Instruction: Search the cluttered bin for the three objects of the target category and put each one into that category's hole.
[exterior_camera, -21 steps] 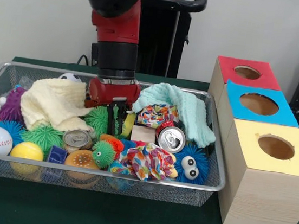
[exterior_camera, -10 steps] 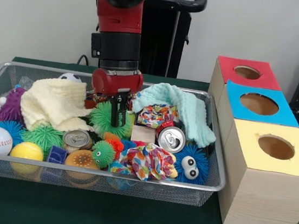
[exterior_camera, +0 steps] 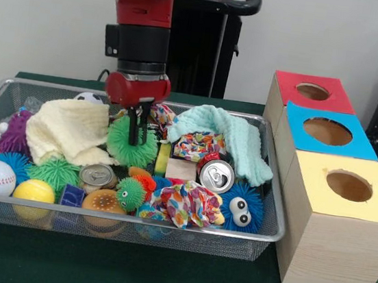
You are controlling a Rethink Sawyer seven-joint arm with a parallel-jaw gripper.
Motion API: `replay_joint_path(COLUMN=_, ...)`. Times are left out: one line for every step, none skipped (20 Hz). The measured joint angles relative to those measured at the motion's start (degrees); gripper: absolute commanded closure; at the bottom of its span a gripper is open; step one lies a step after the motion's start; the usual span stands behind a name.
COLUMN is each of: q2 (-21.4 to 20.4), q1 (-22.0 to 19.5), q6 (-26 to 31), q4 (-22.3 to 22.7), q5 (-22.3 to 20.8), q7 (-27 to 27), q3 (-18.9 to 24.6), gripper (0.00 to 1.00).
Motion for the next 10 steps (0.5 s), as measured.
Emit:
replay_joint_path(q2=0.08, q1=0.08, q6=0.00, q4=-0.03, q5=-0.38, q7=0.31, q3=-0.24, gripper=1.00)
replay_joint_path(q2=0.58, q1=0.38, q6=0.00, q4=-0.33, q5=-2.10, q7=1.64, q3=-1.48, gripper=1.00)
replay_joint_path(q2=0.77, q1=0.47, q6=-0.02, q4=-0.46, q5=-2.70, q7=2.03, q3=-1.90, gripper=1.00)
replay_joint_path(q2=1.23, q1=0.60, q6=-0.01, q4=-0.85, q5=-4.05, q7=2.96, q3=-2.92, gripper=1.00)
replay_joint_path(q2=1.46, q1=0.61, q6=-0.01, q4=-1.08, q5=-4.74, q7=3.38, q3=-3.42, gripper=1.00)
replay_joint_path(q2=1.69, q1=0.63, q6=-0.01, q4=-1.31, q5=-5.42, q7=3.80, q3=-3.91, gripper=1.00)
replay_joint_path(q2=1.92, q1=0.64, q6=-0.01, q4=-1.54, q5=-6.11, q7=4.22, q3=-4.40, gripper=1.00)
replay_joint_path(q2=2.46, q1=0.64, q6=-0.03, q4=-2.23, q5=-7.89, q7=5.00, q3=-5.61, gripper=1.00)
replay_joint_path(q2=2.63, q1=0.65, q6=-0.03, q4=-2.47, q5=-8.43, q7=5.25, q3=-6.09, gripper=1.00)
replay_joint_path(q2=2.82, q1=0.64, q6=-0.02, q4=-2.75, q5=-9.08, q7=5.51, q3=-6.64, gripper=1.00)
